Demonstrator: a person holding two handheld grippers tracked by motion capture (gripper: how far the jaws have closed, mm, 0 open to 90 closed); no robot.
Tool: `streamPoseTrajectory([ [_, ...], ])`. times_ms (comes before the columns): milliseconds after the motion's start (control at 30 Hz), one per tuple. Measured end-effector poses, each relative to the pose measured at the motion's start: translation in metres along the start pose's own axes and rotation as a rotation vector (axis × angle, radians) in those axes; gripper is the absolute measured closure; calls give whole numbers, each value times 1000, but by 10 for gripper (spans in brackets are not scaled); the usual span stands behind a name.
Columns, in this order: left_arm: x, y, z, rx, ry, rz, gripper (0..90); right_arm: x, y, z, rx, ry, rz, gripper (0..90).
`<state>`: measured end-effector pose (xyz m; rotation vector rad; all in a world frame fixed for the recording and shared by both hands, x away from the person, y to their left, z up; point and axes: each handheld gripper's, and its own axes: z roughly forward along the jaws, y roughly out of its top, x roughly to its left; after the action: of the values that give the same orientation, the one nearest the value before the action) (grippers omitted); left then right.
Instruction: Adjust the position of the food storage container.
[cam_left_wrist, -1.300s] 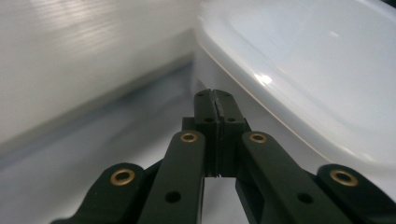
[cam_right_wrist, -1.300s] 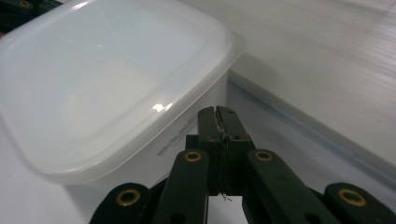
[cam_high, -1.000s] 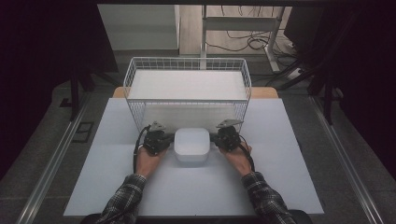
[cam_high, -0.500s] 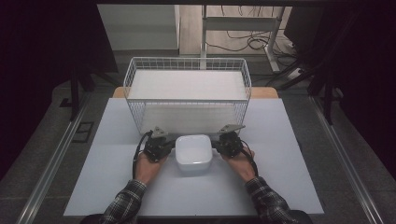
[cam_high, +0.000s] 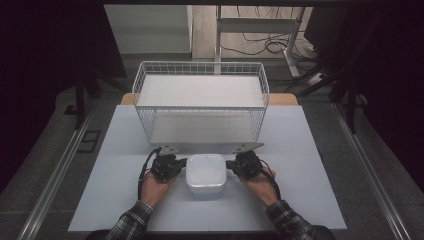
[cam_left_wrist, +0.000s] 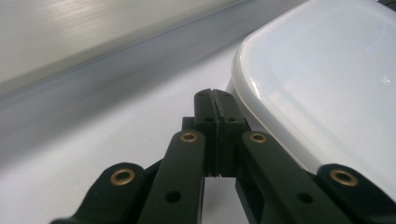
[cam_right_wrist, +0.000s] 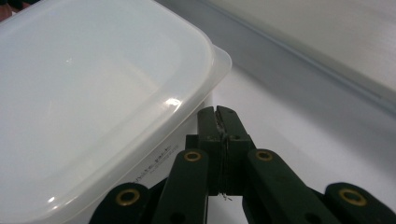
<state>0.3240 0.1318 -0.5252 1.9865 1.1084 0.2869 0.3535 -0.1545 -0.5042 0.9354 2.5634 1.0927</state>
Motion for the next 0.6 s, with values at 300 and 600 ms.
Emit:
streamPoseTrajectory([
  [300,9,-6,-27,-49,-13,-32,788,4,-5,-20,-13,-36,-71,836],
  [600,3,-33,-58,-77,-8,3,314,0,-21,-53,-95,-55,-69,615],
])
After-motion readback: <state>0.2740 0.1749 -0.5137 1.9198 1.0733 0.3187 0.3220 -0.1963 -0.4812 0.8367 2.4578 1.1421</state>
